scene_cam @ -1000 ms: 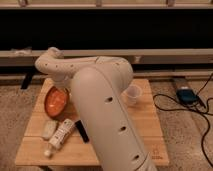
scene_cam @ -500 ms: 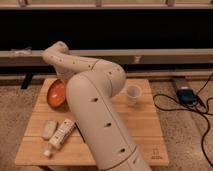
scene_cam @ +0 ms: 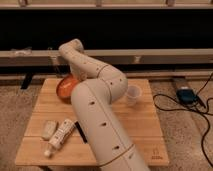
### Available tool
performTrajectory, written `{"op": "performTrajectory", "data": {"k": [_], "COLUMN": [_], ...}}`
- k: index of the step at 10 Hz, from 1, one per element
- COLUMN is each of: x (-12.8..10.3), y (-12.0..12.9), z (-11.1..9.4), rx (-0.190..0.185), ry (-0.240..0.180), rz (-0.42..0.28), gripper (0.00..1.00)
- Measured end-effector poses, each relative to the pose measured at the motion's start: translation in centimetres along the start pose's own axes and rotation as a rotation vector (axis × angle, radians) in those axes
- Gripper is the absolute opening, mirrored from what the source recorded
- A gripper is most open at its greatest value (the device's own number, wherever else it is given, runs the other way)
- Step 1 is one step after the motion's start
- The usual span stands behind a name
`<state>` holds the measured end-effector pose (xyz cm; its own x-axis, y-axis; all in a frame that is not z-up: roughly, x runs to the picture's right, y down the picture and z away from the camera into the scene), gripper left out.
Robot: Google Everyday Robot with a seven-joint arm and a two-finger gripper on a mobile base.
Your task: Drag the ceramic bowl in a circle
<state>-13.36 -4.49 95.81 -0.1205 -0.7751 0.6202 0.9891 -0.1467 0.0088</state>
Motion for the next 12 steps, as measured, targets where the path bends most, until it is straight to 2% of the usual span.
{"op": "performTrajectory", "data": {"k": [3, 4, 6, 8, 10, 12], "x": [-2.6, -3.8, -5.7, -7.8, -8.4, -8.3], "y": [2.1, 2.6, 1.7, 1.0, 0.1, -0.7], "z": [0.7, 0.8, 0.7, 0.9, 1.2, 1.4], "rx": [-0.006, -0.006, 0.001, 0.015, 0.033, 0.044], "ry": [-0.036, -0.046, -0.052, -0.073, -0.082, -0.084], "rz": [0.016, 0.011, -0.013, -0.032, -0.045, -0.057], "gripper": [0.00, 0.05, 0.22, 0.44, 0.65, 0.79]}}
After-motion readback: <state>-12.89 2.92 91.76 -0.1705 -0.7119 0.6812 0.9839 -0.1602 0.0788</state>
